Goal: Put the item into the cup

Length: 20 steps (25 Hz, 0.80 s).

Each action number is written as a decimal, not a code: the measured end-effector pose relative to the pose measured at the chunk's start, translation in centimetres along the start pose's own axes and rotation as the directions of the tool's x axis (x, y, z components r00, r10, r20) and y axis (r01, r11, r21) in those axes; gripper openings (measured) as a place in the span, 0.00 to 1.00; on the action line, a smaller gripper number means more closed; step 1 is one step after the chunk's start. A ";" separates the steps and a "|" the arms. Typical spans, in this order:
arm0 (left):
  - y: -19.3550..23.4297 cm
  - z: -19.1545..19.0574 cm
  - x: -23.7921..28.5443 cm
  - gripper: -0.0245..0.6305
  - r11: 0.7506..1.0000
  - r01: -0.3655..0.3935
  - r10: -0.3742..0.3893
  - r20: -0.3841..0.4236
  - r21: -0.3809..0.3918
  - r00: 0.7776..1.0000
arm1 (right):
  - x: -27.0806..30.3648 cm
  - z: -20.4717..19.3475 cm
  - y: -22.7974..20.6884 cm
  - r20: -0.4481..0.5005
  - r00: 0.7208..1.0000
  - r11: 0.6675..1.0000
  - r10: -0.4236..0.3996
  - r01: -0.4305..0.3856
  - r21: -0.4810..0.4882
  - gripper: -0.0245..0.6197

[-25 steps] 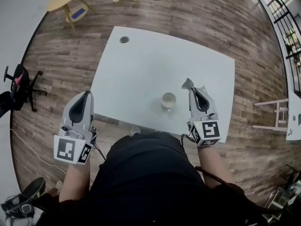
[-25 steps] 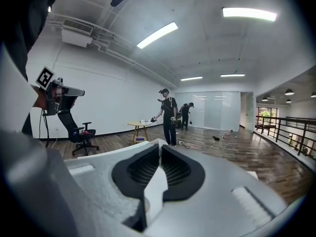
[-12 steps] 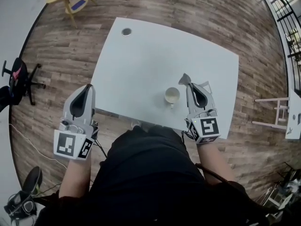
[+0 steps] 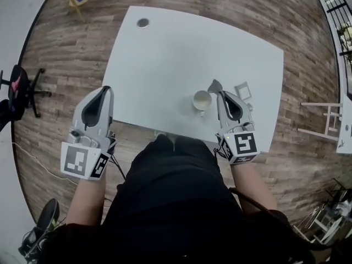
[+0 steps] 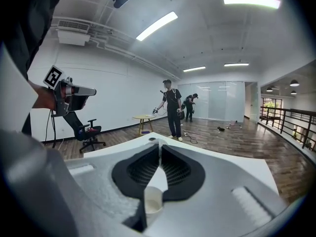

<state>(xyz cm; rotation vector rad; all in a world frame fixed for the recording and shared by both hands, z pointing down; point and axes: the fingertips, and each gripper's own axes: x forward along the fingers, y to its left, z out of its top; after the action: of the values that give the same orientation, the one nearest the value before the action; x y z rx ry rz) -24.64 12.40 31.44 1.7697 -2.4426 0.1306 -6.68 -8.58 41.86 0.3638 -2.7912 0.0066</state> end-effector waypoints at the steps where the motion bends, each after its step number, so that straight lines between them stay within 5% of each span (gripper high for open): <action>1: 0.0 -0.4 0.0 0.04 1.000 0.005 -0.005 -0.013 -0.003 1.000 | 0.1 -0.1 0.1 -0.003 1.000 1.000 0.000 0.000 0.003 0.06; 20: -0.9 -3.9 2.0 0.04 0.997 0.044 -0.051 -0.125 -0.057 0.991 | -0.3 -4.9 1.4 -0.105 0.994 0.996 0.025 -0.015 0.092 0.06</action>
<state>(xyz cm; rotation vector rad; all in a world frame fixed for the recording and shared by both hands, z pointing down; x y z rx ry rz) -24.18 10.81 35.57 1.7391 -2.2934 0.1649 -5.22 -6.97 46.44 0.3474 -2.6949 0.1540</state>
